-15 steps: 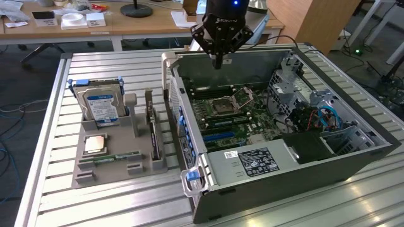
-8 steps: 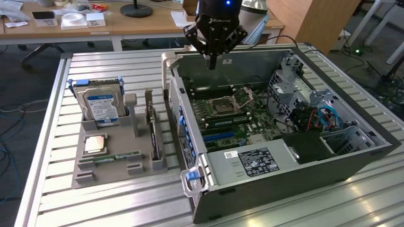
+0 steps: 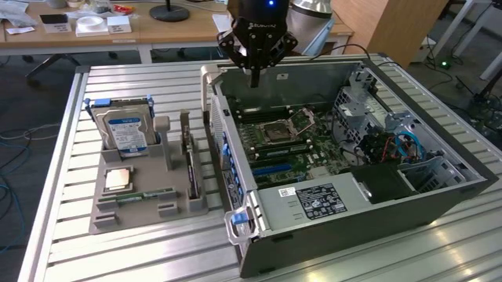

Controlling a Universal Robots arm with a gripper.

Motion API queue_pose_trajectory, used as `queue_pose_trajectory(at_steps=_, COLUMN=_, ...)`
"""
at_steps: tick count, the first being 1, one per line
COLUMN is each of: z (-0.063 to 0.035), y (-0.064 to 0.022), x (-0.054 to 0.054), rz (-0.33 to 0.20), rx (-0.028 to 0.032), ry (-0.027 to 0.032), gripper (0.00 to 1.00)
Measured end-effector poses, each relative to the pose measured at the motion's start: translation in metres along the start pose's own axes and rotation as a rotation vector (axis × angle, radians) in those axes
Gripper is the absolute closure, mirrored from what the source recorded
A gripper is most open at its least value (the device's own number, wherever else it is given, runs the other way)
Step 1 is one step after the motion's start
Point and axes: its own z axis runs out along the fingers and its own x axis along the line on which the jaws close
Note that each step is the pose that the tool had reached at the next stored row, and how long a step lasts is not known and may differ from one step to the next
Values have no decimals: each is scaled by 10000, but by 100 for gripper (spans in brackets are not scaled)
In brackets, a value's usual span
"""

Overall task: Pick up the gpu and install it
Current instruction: 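Reach for the gpu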

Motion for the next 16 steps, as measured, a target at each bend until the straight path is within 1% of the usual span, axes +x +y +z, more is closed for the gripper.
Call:
queue_pose_trajectory(at_steps=10, z=-5, y=-17, x=231, rz=-1, rx=0, ry=0, gripper=89)
queue_pose_trajectory(at_steps=16, z=-7, y=-26, x=345, rz=0, rx=1, ry=0, gripper=89)
